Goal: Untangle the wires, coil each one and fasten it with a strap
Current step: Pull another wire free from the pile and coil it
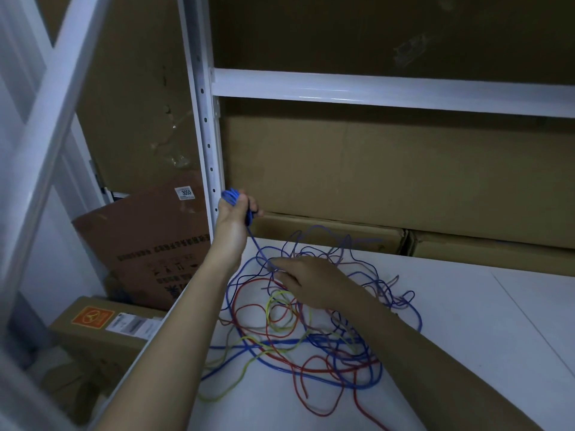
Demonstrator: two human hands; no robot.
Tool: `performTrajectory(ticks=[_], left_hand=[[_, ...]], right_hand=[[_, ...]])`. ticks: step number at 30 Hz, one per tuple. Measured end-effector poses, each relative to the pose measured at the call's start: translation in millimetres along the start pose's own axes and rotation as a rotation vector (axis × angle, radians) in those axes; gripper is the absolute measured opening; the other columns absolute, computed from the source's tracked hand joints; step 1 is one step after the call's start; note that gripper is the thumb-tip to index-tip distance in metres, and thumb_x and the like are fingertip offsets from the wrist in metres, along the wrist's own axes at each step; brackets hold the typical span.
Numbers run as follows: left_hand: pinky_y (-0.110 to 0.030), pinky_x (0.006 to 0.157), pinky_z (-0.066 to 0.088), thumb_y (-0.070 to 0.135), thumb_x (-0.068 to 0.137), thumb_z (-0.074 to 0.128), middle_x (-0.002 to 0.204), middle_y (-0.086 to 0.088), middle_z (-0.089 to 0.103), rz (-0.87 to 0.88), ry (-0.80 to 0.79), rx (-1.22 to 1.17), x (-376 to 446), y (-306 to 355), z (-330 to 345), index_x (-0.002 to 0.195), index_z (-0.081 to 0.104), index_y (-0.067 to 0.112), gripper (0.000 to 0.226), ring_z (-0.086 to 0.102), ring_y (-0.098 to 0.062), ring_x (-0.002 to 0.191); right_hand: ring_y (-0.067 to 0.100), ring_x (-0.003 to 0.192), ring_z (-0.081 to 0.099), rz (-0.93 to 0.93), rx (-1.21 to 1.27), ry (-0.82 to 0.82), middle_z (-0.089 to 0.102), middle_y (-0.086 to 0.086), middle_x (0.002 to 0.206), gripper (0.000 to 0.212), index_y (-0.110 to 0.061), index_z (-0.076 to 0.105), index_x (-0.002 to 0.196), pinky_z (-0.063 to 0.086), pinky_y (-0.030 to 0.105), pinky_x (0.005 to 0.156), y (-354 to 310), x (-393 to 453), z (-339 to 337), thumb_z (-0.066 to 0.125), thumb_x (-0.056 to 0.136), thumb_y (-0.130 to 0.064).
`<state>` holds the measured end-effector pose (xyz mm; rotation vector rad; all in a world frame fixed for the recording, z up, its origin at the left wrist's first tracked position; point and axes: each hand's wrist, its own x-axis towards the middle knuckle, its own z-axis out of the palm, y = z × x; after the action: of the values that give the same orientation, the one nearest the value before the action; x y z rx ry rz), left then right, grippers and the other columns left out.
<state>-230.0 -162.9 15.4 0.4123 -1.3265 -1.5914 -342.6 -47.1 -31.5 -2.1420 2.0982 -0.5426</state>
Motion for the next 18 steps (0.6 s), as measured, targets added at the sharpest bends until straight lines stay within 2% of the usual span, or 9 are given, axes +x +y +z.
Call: performTrajectory(ticks=[3, 4, 6, 8, 11, 14, 16, 18], left_hand=[[-0.024, 0.075, 0.037, 0.015, 0.105, 0.029, 0.076, -0.003, 0.047, 0.03, -0.14, 0.403, -7, -6, -2, 0.086, 0.043, 0.017, 0.024, 0.048, -0.013, 0.071], [-0.024, 0.076, 0.037, 0.017, 0.105, 0.03, 0.077, -0.003, 0.05, 0.007, -0.231, 0.514, -11, -9, -2, 0.085, 0.045, 0.015, 0.026, 0.049, -0.012, 0.072], [-0.018, 0.076, 0.04, 0.024, 0.105, 0.032, 0.085, -0.001, 0.054, -0.084, -0.362, 0.615, -18, -13, -2, 0.096, 0.05, 0.011, 0.024, 0.051, -0.007, 0.077], [-0.008, 0.069, 0.041, 0.027, 0.105, 0.031, 0.084, 0.001, 0.054, -0.145, -0.42, 0.574, -23, -13, 1, 0.102, 0.05, 0.009, 0.026, 0.052, -0.001, 0.073], [-0.022, 0.065, 0.039, 0.029, 0.106, 0.023, 0.064, -0.005, 0.045, -0.13, -0.515, 0.468, -26, -10, 7, 0.086, 0.05, 0.004, 0.043, 0.044, -0.01, 0.056], [-0.023, 0.058, 0.034, 0.044, 0.101, 0.015, 0.058, -0.002, 0.038, -0.203, -0.566, 0.369, -27, -6, 12, 0.087, 0.051, 0.003, 0.056, 0.035, -0.012, 0.051], [-0.022, 0.054, 0.032, 0.055, 0.092, 0.018, 0.055, 0.001, 0.037, -0.237, -0.57, 0.349, -27, -3, 16, 0.087, 0.052, 0.006, 0.06, 0.033, -0.012, 0.049], [-0.022, 0.051, 0.03, 0.057, 0.089, 0.023, 0.052, 0.002, 0.035, -0.247, -0.563, 0.291, -27, -1, 17, 0.086, 0.051, 0.007, 0.058, 0.031, -0.011, 0.046]], right_hand=[[0.029, 0.098, 0.059, -0.196, -0.131, 0.154, 0.067, 0.011, 0.109, 0.031, -0.012, 0.061, 0.125, 0.048, 0.042, 0.075, -9, -5, -6, 0.042, 0.101, -0.02], [0.03, 0.09, 0.058, -0.254, -0.143, 0.225, 0.068, 0.011, 0.1, 0.028, -0.009, 0.065, 0.117, 0.048, 0.041, 0.07, -10, -6, -10, 0.046, 0.099, -0.018], [0.024, 0.073, 0.051, -0.315, -0.134, 0.394, 0.063, 0.008, 0.081, 0.02, -0.008, 0.07, 0.104, 0.039, 0.033, 0.063, -6, -4, -21, 0.053, 0.095, -0.013], [0.021, 0.07, 0.048, -0.277, -0.074, 0.503, 0.061, 0.005, 0.076, 0.017, -0.012, 0.071, 0.099, 0.036, 0.032, 0.064, 0, -1, -32, 0.055, 0.095, -0.016], [0.014, 0.067, 0.046, -0.111, 0.192, 0.556, 0.052, -0.001, 0.072, 0.014, -0.024, 0.072, 0.089, 0.038, 0.029, 0.062, 8, 2, -41, 0.059, 0.094, -0.024], [0.006, 0.064, 0.046, -0.015, 0.393, 0.597, 0.048, -0.006, 0.07, 0.012, -0.032, 0.069, 0.082, 0.036, 0.02, 0.058, 14, 3, -48, 0.066, 0.088, -0.022], [0.005, 0.068, 0.046, -0.021, 0.398, 0.566, 0.048, -0.008, 0.072, 0.012, -0.027, 0.07, 0.082, 0.036, 0.019, 0.062, 16, 4, -52, 0.064, 0.089, -0.02], [0.003, 0.071, 0.046, -0.047, 0.407, 0.557, 0.048, -0.011, 0.073, 0.011, -0.02, 0.069, 0.082, 0.035, 0.017, 0.065, 15, 4, -56, 0.063, 0.09, -0.016]])
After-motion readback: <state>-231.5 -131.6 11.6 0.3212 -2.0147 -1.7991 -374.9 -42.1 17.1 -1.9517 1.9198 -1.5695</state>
